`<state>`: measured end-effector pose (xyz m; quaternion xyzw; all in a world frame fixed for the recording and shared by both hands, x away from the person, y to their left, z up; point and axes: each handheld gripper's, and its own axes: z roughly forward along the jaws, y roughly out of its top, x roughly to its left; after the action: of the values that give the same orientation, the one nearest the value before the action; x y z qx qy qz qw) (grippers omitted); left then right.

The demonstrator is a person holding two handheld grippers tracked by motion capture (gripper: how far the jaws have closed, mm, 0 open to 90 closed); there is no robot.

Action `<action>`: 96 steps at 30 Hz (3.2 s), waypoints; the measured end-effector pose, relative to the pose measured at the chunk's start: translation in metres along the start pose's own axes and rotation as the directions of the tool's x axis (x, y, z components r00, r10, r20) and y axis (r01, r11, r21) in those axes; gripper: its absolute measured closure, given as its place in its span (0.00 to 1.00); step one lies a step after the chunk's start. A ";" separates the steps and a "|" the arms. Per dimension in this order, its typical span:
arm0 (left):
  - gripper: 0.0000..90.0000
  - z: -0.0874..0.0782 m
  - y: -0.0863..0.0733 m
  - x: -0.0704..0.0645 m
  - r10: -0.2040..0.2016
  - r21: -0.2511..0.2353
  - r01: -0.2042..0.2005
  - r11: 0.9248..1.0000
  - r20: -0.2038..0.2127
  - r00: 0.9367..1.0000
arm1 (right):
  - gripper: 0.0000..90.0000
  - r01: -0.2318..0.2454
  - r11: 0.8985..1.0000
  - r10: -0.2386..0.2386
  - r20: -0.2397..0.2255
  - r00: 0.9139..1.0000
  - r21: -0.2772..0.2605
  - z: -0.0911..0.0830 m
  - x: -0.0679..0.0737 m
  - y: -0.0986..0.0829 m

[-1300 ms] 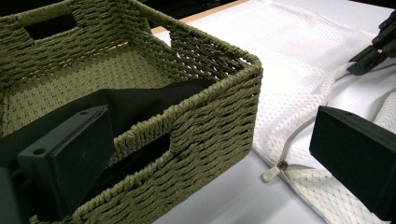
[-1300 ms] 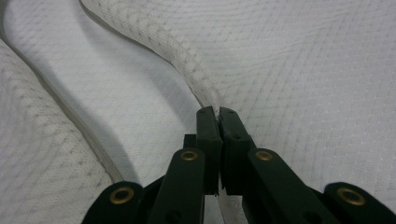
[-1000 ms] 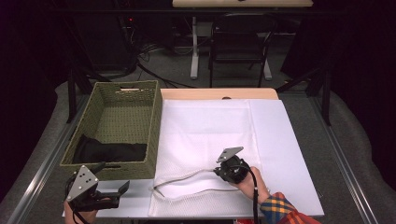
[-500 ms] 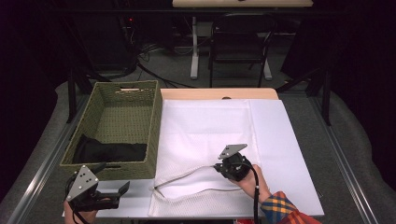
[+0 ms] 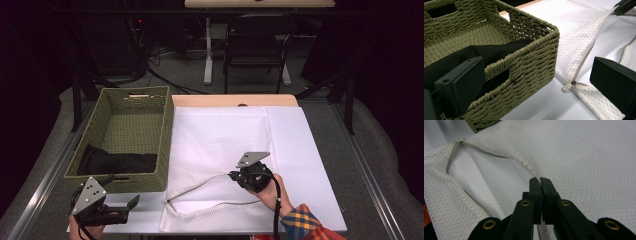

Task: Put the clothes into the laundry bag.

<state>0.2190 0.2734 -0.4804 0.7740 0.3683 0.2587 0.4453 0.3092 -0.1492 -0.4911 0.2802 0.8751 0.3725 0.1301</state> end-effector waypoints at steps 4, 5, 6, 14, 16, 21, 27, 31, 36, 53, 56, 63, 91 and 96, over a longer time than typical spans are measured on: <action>0.00 0.000 0.000 0.000 0.000 0.001 0.000 1.000 0.001 1.000 | 0.98 0.004 1.000 -0.004 0.001 1.000 -0.020 -0.005 0.001 0.003; 0.00 0.000 0.000 0.000 0.001 0.001 -0.001 1.000 0.000 1.000 | 0.98 0.005 1.000 -0.005 0.004 1.000 -0.022 -0.006 0.001 0.003; 0.00 0.000 0.000 0.000 0.002 0.002 -0.002 1.000 0.001 1.000 | 0.98 0.005 1.000 -0.005 0.004 1.000 -0.022 -0.006 0.001 0.003; 0.00 0.001 0.000 0.000 0.008 0.006 -0.008 1.000 0.000 1.000 | 0.98 0.018 0.998 -0.018 0.016 1.000 -0.054 -0.012 0.004 0.007; 0.00 0.001 0.000 0.000 0.008 0.008 -0.008 1.000 0.000 1.000 | 0.98 0.017 0.998 -0.016 0.019 1.000 -0.061 -0.013 0.005 0.008; 0.00 0.001 0.001 0.000 0.009 0.010 -0.009 1.000 -0.001 1.000 | 0.98 0.024 0.997 -0.022 0.021 1.000 -0.079 -0.017 0.007 0.010; 0.00 0.000 0.001 -0.001 0.019 0.017 -0.019 1.000 0.000 1.000 | 0.98 0.021 0.995 -0.019 0.027 0.999 -0.101 -0.022 0.007 0.012; 0.00 0.001 0.006 -0.001 0.039 0.024 -0.039 0.999 0.004 0.999 | 0.98 0.021 0.996 -0.019 0.022 1.000 -0.091 -0.019 0.006 0.011; 0.00 -0.001 0.011 0.000 0.054 0.025 -0.054 0.998 0.019 0.998 | 0.98 0.020 0.996 -0.019 0.019 1.000 -0.088 -0.019 0.006 0.010; 0.00 0.001 0.030 0.013 0.106 0.124 -0.117 0.985 0.091 0.990 | 0.98 0.037 0.995 -0.037 0.009 0.999 -0.095 -0.018 0.006 0.008; 0.00 0.002 0.033 0.014 0.112 0.134 -0.125 0.983 0.099 0.989 | 0.98 0.035 0.995 -0.034 0.011 0.999 -0.092 -0.018 0.006 0.007; 0.00 0.001 0.036 0.024 0.112 0.166 -0.131 0.977 0.115 0.987 | 0.98 0.028 0.995 -0.027 0.008 1.000 -0.098 -0.019 0.006 0.006; 0.00 0.014 0.080 0.059 0.266 0.297 -0.317 0.901 0.197 0.943 | 0.98 0.024 0.997 -0.024 0.003 1.000 -0.072 -0.016 0.005 0.005; 0.00 0.018 0.088 0.064 0.285 0.316 -0.342 0.885 0.214 0.934 | 0.98 0.027 0.997 -0.026 0.005 1.000 -0.073 -0.017 0.004 0.005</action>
<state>0.2998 0.2864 -0.4070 0.9082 0.2406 0.1946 0.2816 0.3006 -0.1534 -0.4758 0.2644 0.8642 0.4021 0.1470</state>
